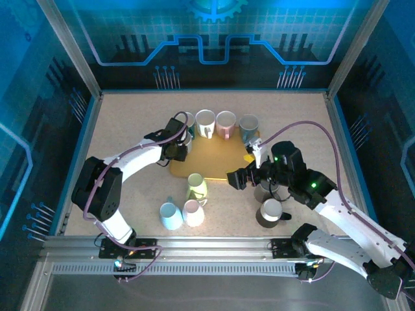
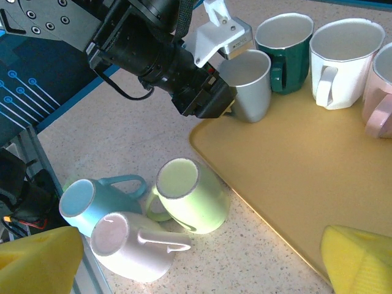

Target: Turn the mug right side up

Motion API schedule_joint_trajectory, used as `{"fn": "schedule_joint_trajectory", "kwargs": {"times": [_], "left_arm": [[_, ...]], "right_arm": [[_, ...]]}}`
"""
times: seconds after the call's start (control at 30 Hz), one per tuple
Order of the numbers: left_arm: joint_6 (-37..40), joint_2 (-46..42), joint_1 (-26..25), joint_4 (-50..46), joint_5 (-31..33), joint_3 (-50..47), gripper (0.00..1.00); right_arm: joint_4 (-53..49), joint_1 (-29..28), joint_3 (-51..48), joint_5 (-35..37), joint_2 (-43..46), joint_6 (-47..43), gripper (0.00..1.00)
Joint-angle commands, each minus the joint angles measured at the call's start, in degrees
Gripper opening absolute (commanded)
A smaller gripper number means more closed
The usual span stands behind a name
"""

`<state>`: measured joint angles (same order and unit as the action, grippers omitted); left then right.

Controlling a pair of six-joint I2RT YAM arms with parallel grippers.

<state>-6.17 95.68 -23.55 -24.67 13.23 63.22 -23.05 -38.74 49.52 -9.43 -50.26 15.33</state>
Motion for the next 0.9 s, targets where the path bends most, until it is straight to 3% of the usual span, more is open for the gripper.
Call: {"fn": "schedule_joint_trajectory", "kwargs": {"times": [0.0,0.3,0.63,0.87], "left_arm": [[-1.1,-1.1,0.4,1.2,-1.1,0.8,0.40],[-3.0,-5.5,0.5,-1.5,1.5,-2.0,0.45],[-3.0,-3.3,2.5,-6.6,4.4,-0.3,0.47],[-8.5,-13.2,2.4,-8.0,-5.0,-2.0,0.50]], "right_arm": [[0.3,-1.1,0.1,-0.2,-0.2,-1.0,1.00],[-1.0,-2.9,0.6,2.3,-1.0,-1.4,1.00],[-2.8,-8.3,4.0,6.9,-5.1,-2.7,1.00],[-11.6,-16.9,12.7,17.3,-17.6,-4.5,1.00]]}}
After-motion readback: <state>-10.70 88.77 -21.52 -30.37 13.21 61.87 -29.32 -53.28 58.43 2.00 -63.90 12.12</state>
